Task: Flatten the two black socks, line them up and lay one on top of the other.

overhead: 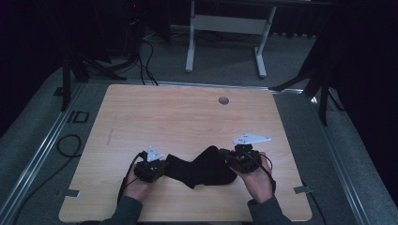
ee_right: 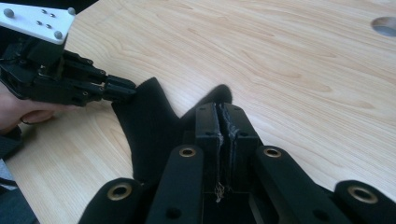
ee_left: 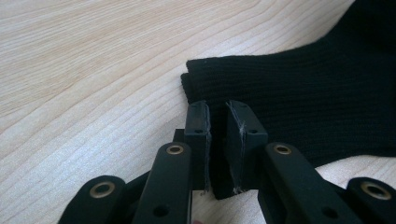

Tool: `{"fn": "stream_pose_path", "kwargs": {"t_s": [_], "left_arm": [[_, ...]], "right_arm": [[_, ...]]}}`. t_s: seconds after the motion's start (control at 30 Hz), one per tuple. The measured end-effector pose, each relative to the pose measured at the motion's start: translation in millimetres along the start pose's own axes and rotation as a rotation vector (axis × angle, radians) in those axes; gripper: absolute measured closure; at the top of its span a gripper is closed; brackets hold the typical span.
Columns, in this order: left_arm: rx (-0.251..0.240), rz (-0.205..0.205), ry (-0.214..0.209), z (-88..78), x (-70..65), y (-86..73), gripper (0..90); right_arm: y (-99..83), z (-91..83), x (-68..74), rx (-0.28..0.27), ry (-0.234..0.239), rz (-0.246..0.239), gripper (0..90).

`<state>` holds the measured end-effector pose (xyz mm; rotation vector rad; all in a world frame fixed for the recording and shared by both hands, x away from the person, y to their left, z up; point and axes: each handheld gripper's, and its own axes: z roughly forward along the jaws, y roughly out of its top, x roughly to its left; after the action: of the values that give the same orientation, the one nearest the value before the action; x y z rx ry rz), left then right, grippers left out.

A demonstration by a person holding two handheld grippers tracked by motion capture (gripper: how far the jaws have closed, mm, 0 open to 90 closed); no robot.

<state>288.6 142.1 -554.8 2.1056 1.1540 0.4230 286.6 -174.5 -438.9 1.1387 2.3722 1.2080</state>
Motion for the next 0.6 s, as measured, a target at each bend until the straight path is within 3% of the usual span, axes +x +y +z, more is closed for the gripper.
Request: {"fn": "stream_pose_path", "kwargs": {"t_s": [0.27, 0.6], "left_arm": [[-0.002, 0.0, 0.0, 0.3, -0.5, -0.1, 79.6], [-0.001, 0.002, 0.0, 0.4, -0.8, -0.1, 79.5]], "right_arm": [[-17.1, -9.7, -13.7, 0.036, -0.026, 0.03, 85.5], [-50.5, 13.6, -36.0, 0.145, -0.103, 0.073, 84.9]]}}
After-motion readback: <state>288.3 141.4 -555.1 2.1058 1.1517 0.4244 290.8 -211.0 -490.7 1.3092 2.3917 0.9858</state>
